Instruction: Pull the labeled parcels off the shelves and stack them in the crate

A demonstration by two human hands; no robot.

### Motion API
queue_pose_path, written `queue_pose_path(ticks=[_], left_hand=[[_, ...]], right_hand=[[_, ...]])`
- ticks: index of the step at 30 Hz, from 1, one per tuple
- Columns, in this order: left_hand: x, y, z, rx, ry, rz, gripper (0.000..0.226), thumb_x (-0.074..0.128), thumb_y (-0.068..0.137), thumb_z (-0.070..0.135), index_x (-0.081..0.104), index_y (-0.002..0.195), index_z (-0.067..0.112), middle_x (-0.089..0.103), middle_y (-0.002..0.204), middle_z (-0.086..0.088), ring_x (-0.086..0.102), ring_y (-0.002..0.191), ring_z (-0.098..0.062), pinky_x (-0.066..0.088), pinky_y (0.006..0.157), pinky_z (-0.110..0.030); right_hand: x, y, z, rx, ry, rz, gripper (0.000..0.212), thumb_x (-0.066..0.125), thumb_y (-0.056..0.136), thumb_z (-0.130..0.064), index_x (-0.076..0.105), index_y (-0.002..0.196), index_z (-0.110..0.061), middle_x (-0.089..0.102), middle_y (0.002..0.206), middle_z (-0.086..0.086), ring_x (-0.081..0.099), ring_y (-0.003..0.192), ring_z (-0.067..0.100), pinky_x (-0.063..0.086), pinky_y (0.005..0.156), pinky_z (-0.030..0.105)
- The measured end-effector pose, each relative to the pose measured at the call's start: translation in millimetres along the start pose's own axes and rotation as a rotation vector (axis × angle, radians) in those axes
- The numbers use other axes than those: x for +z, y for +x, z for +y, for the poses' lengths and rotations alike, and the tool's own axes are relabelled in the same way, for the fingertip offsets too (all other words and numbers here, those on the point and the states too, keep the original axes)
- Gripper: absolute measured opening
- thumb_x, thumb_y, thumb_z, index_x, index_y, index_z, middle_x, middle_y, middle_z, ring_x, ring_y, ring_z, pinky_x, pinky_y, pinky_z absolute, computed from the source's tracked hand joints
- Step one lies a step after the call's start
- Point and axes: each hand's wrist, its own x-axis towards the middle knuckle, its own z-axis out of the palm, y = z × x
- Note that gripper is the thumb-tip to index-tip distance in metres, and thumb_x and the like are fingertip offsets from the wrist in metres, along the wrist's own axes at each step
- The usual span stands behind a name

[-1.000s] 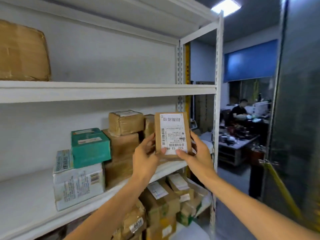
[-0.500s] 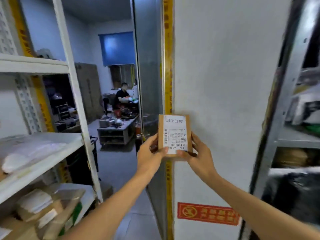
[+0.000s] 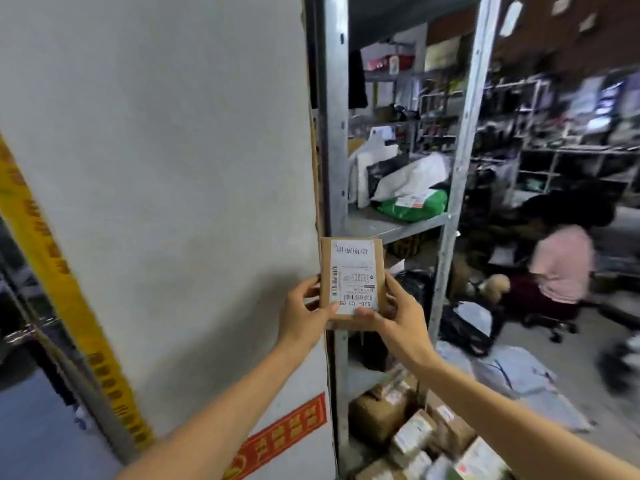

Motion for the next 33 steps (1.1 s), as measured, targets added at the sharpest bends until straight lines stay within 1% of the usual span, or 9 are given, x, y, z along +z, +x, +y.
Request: queue_pose_path(ticks=[3,6,8,12,17,19,24,30,33], left_hand=[[34.0,26.8,-6.0,-0.016,-0.051,-0.155,0.049,0.075,0.080,0.003,0.057,0.122,0.021,0.066,0.110,0.006,0.061,0.097,-0.006,0.056,0.081,-0.023],[62.2,43.9,-6.6,0.013,-0.045,-0.270,0.056,0.076,0.079,0.004,0.056,0.130,0.015,0.063,0.114,0.005,0.060,0.107,-0.013,0.053,0.092,-0.032],[76.6,51.6,-10.3,0.003,-0.058,-0.331,0.057,0.076,0.079,0.005,0.055,0.132,0.015,0.062,0.114,0.003,0.059,0.108,-0.015,0.052,0.095,-0.035],[108.8,64.1,-23.3,-0.015,-0.126,-0.455,0.059,0.075,0.080,0.005,0.054,0.134,0.015,0.065,0.120,-0.004,0.060,0.112,-0.018,0.051,0.098,-0.043],[158.9,67.2,-46.4,-0.050,-0.169,-0.599,0.054,0.073,0.080,-0.001,0.056,0.130,0.010,0.064,0.111,-0.003,0.059,0.100,-0.013,0.051,0.092,-0.032],[180.2,70.0,-56.7,-0.075,-0.164,-0.647,0.053,0.072,0.080,-0.002,0.056,0.129,0.009,0.064,0.111,-0.004,0.060,0.101,-0.015,0.051,0.090,-0.031],[249.3,83.5,-92.8,-0.148,-0.115,-0.710,0.057,0.073,0.079,-0.003,0.054,0.132,0.006,0.061,0.124,-0.011,0.058,0.112,-0.021,0.050,0.096,-0.037],[319.4,95.2,-152.5,-0.256,-0.071,-0.757,0.055,0.068,0.081,-0.010,0.053,0.132,0.003,0.059,0.109,-0.003,0.054,0.101,-0.012,0.046,0.078,-0.016],[346.0,98.6,-196.0,-0.339,-0.032,-0.777,0.054,0.067,0.081,-0.011,0.054,0.131,0.005,0.060,0.106,-0.001,0.058,0.103,-0.015,0.047,0.077,-0.016]], right_hand=[[-20.5,1.9,20.2,0.069,-0.050,0.097,0.070,0.077,0.078,-0.008,0.045,0.132,-0.041,0.066,0.113,-0.019,0.064,0.102,-0.001,0.053,0.079,0.015],[-38.0,0.7,35.5,0.128,-0.093,0.176,0.071,0.075,0.080,-0.010,0.044,0.141,-0.029,0.066,0.118,-0.016,0.063,0.108,0.002,0.055,0.086,0.025],[-47.1,-0.6,39.3,0.172,-0.117,0.219,0.072,0.074,0.081,-0.009,0.043,0.140,-0.036,0.064,0.121,-0.016,0.061,0.111,0.003,0.055,0.090,0.028],[-62.3,-4.1,47.8,0.231,-0.167,0.287,0.070,0.074,0.082,-0.006,0.040,0.125,-0.050,0.062,0.114,-0.021,0.059,0.099,-0.015,0.050,0.075,0.008],[-80.3,-16.2,79.9,0.346,-0.245,0.384,0.070,0.076,0.079,-0.009,0.046,0.139,-0.030,0.064,0.124,-0.012,0.059,0.112,0.001,0.053,0.086,0.019],[-89.0,-16.9,96.6,0.379,-0.261,0.414,0.066,0.077,0.078,-0.009,0.049,0.136,-0.026,0.064,0.123,-0.009,0.059,0.112,0.005,0.051,0.084,0.015],[-118.3,-10.1,161.3,0.469,-0.280,0.454,0.068,0.079,0.075,-0.006,0.050,0.133,-0.026,0.062,0.113,-0.022,0.060,0.102,-0.005,0.054,0.084,0.023],[-141.0,-2.0,247.7,0.603,-0.268,0.438,0.073,0.081,0.072,-0.008,0.051,0.136,-0.025,0.063,0.118,-0.014,0.058,0.102,-0.004,0.045,0.081,0.008],[-142.5,-2.6,294.7,0.689,-0.245,0.425,0.083,0.083,0.069,-0.009,0.046,0.141,-0.029,0.061,0.114,-0.020,0.059,0.103,0.002,0.049,0.086,0.017]])
